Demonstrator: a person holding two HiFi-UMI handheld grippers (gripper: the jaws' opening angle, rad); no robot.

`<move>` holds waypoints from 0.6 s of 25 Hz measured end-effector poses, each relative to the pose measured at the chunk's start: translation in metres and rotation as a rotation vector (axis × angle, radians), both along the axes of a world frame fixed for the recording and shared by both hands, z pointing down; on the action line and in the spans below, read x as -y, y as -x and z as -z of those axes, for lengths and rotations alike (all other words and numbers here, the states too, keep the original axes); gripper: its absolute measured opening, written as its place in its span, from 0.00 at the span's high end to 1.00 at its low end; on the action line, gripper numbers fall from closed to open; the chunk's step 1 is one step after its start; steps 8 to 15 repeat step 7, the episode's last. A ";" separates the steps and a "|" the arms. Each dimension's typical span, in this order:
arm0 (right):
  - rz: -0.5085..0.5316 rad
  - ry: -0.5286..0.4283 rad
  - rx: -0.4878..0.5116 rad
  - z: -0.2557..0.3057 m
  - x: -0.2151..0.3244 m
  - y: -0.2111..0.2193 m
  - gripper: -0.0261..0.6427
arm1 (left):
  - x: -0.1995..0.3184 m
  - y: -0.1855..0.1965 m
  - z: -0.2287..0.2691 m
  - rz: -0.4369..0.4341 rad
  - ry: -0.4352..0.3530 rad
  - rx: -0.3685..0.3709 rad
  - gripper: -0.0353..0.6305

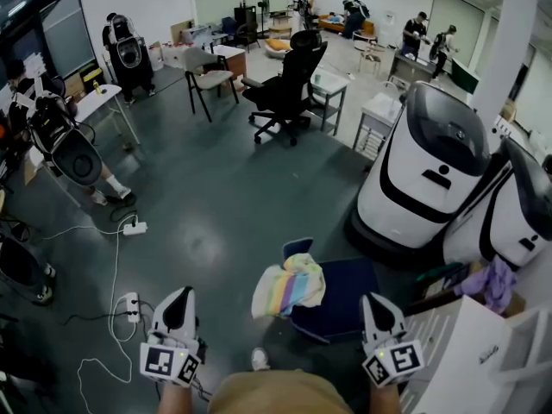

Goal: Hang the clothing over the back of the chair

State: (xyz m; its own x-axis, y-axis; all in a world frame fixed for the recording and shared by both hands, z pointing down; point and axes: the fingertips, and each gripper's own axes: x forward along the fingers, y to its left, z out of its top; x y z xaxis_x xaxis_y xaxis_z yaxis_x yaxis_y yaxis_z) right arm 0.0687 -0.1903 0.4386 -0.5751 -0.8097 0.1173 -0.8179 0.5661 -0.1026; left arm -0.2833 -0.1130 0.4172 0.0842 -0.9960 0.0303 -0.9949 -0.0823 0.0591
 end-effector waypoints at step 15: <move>-0.011 -0.003 -0.012 -0.006 0.003 -0.004 0.96 | 0.013 -0.006 -0.005 -0.024 0.002 -0.006 0.94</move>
